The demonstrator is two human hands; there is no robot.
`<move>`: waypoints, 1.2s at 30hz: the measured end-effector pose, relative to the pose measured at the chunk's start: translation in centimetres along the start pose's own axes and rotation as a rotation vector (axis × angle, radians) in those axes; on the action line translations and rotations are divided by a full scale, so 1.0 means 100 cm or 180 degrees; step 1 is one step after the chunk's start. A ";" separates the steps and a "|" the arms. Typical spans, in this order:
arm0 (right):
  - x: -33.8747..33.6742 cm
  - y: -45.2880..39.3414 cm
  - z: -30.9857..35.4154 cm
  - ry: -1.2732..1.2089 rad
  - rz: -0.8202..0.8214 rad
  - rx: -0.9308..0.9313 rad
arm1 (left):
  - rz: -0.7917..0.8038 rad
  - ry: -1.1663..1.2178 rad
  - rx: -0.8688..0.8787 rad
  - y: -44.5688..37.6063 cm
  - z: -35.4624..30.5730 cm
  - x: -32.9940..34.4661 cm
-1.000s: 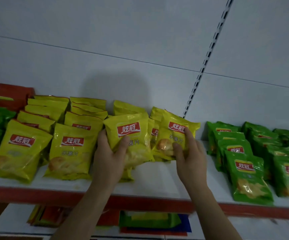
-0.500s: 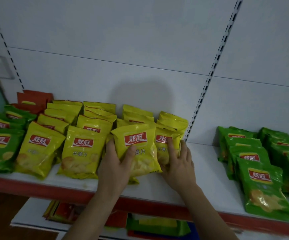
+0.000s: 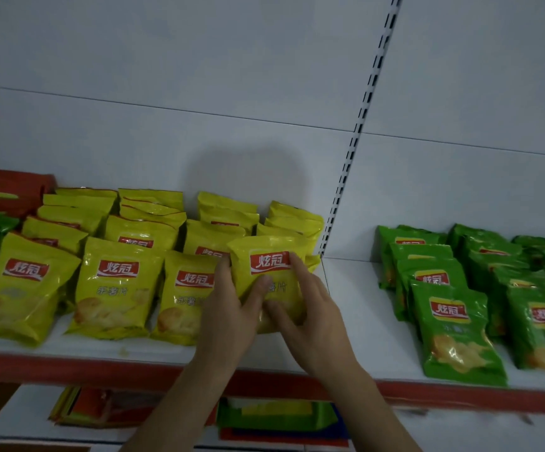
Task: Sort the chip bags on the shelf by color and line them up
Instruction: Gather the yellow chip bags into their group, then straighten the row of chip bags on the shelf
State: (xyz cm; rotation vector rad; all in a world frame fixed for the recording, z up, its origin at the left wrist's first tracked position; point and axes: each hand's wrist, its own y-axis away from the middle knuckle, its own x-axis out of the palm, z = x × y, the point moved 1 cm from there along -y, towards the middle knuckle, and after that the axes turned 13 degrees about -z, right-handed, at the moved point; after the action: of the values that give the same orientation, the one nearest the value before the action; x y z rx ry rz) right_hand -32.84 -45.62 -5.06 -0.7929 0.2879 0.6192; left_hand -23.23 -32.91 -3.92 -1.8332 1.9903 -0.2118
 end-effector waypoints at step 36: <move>0.113 0.071 0.101 0.1887 0.0067 -0.0849 | -0.0113 -0.3330 0.1592 -0.006 0.074 -0.190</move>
State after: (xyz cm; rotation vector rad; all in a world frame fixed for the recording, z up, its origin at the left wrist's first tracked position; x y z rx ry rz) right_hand -28.12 -29.76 -7.54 -1.2271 0.7662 0.4338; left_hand -18.92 -13.17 -6.51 -1.2353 1.0425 0.2006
